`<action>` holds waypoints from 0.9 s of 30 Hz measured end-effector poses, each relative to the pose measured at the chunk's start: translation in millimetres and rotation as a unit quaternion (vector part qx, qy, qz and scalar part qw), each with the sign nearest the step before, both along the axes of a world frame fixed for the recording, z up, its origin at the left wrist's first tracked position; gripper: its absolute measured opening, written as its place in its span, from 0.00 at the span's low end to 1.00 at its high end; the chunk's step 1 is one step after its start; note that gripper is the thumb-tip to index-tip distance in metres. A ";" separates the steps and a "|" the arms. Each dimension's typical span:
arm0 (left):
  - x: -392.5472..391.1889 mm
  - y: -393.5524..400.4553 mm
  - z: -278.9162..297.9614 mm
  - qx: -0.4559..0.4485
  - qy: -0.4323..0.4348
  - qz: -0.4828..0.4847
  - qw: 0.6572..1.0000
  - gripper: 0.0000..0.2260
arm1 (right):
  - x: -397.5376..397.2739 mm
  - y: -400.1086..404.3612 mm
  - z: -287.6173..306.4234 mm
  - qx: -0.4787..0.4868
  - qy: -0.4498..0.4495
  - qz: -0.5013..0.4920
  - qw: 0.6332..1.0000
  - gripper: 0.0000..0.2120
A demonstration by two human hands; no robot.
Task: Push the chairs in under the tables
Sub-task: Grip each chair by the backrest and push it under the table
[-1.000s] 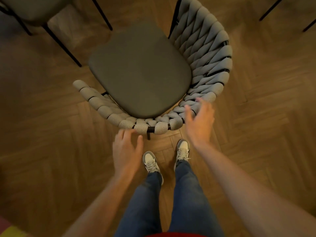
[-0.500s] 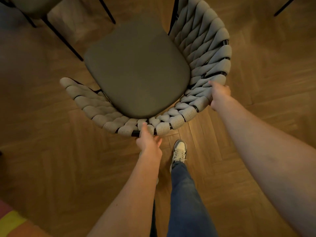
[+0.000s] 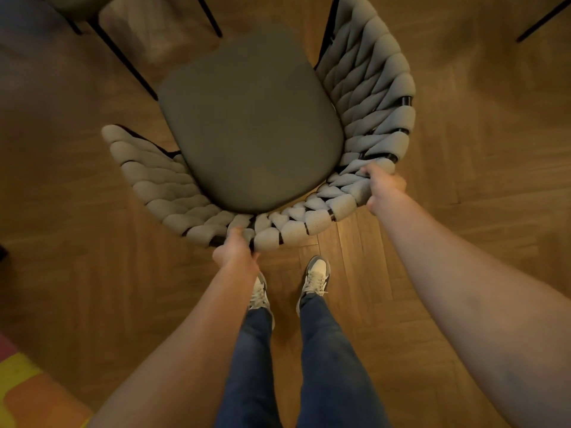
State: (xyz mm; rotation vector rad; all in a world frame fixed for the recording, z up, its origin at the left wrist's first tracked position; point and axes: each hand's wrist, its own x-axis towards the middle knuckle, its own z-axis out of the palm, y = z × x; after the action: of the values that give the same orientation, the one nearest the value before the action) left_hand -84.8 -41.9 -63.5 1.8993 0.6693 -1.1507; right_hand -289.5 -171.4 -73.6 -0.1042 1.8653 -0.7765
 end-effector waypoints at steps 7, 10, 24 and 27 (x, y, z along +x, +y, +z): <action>65.2 -4.5 -9.2 0.005 -0.049 -0.122 0.991 0.26 | 23.5 39.5 -10.4 0.027 0.009 -0.025 0.999 0.17; 95.5 -14.4 -13.0 0.011 -0.071 -0.171 0.983 0.31 | 40.3 56.3 -13.2 0.039 0.000 -0.053 0.998 0.16; 176.0 -95.2 -17.9 -0.029 -0.065 -0.281 0.957 0.24 | 90.2 52.7 -64.5 0.091 -0.098 -0.185 0.973 0.32; 188.1 -121.0 -16.7 -0.024 -0.072 -0.294 0.953 0.25 | 103.5 40.1 -68.1 0.091 -0.113 -0.201 0.969 0.35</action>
State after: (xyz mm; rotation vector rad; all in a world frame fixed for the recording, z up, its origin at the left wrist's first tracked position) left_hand 103.3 -162.9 -80.2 2.1835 -0.0235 -1.3458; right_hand -186.0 -131.3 -141.6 0.4744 1.7473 -0.8451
